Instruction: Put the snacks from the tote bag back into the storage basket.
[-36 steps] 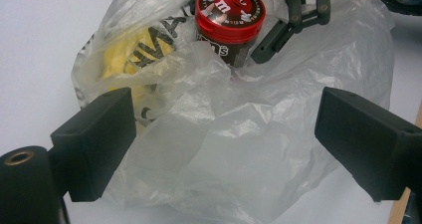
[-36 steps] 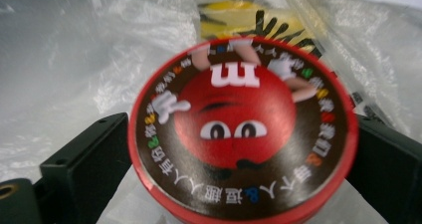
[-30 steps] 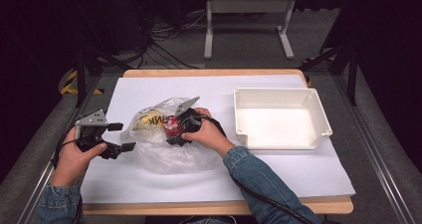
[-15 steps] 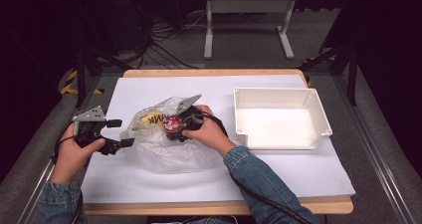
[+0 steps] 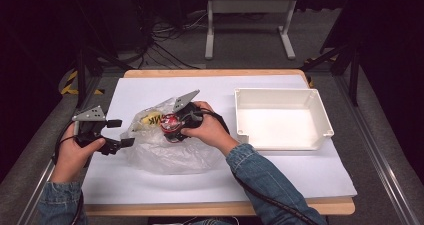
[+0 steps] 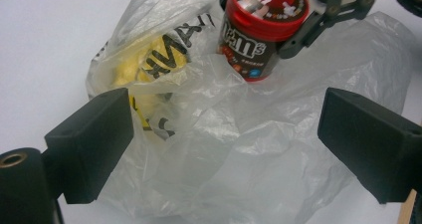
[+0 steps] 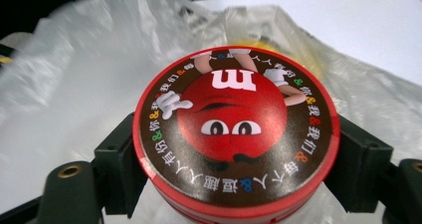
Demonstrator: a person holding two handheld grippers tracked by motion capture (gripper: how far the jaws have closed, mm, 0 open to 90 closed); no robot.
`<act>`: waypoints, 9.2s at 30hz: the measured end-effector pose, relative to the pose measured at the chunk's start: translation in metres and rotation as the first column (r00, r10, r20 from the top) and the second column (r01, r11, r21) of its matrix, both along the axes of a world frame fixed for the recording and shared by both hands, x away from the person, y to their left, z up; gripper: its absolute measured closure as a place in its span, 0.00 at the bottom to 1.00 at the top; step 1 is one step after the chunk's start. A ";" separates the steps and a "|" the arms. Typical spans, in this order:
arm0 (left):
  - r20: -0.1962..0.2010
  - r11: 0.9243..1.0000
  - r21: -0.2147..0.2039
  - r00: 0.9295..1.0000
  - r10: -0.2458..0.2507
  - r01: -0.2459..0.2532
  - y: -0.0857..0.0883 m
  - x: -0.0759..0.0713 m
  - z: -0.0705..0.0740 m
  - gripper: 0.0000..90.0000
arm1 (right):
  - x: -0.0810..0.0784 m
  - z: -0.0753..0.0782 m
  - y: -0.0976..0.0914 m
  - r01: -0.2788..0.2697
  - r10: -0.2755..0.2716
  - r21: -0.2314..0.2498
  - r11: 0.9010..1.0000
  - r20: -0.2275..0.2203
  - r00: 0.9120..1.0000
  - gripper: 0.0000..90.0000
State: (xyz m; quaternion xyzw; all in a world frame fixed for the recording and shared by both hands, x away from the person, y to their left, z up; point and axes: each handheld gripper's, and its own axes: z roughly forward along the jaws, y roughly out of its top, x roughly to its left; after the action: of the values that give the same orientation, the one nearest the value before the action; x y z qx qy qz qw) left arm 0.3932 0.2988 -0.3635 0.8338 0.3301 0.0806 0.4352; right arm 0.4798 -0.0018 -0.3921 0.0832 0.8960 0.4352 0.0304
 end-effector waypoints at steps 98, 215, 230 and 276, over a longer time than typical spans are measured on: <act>0.083 0.996 -0.083 0.995 0.052 -0.045 0.028 -0.007 -0.010 0.04 | 0.039 0.104 -0.198 0.340 -0.339 -0.007 0.940 0.071 0.938 0.25; 0.050 0.996 -0.077 0.997 0.056 -0.052 0.018 -0.024 -0.036 0.03 | -0.064 0.068 -0.331 0.515 -0.523 0.184 0.837 -0.007 0.852 0.05; 0.058 0.992 -0.097 0.995 0.085 -0.079 0.024 -0.042 -0.052 0.02 | -0.110 0.051 -0.375 0.556 -0.570 0.194 0.808 0.024 0.821 0.04; 0.111 0.989 -0.112 0.988 0.105 -0.093 0.020 -0.055 -0.083 0.02 | -0.153 -0.036 -0.381 0.676 -0.703 0.257 0.691 0.020 0.711 0.04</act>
State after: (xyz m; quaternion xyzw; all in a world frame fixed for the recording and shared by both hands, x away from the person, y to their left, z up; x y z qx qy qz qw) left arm 0.3381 0.3184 -0.4462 0.7858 0.3490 0.1331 0.4930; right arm 0.3264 -0.3829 -0.4283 0.3911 0.7385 0.4967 0.2344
